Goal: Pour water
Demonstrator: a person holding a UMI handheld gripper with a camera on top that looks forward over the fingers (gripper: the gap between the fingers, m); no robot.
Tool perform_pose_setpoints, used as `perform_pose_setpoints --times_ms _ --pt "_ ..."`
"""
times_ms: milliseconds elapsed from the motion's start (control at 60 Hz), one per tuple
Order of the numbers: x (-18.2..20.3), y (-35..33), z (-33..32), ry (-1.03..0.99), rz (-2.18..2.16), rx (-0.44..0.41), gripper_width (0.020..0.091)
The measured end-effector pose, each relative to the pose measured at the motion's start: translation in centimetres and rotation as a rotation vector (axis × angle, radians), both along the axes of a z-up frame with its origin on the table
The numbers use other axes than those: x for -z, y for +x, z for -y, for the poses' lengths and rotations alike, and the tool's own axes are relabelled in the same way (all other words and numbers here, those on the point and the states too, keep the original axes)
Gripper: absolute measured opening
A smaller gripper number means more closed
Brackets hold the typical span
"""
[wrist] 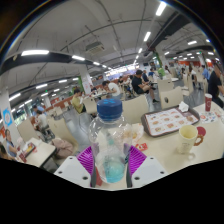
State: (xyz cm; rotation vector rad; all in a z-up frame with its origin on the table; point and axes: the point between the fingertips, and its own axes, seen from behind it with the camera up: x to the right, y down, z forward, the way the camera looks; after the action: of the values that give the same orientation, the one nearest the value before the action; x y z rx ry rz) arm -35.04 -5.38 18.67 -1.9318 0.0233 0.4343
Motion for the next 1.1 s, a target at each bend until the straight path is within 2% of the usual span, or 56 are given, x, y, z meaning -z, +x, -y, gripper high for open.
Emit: perform_pose_setpoints --times_ms 133,233,517,650,750,867,983,1100 --pt "-4.5 2.5 -4.0 -0.053 -0.366 0.054 0.0399" --pt "-5.6 5.5 -7.2 -0.129 -0.665 0.113 0.0399" --pt "-3.1 13.0 -12.6 -0.318 -1.429 0.267 0.0397" --pt "0.1 14.8 -14.2 -0.371 -1.581 0.330 0.0397" --pt "1.7 15.0 -14.1 -0.411 -1.617 0.341 0.0397" --pt "1.8 15.2 -14.2 -0.442 -1.588 0.325 0.0398" --pt "-0.2 15.6 -14.1 -0.402 -1.378 0.248 0.0398" --pt "-4.0 18.7 -14.2 -0.264 -1.035 0.159 0.0398"
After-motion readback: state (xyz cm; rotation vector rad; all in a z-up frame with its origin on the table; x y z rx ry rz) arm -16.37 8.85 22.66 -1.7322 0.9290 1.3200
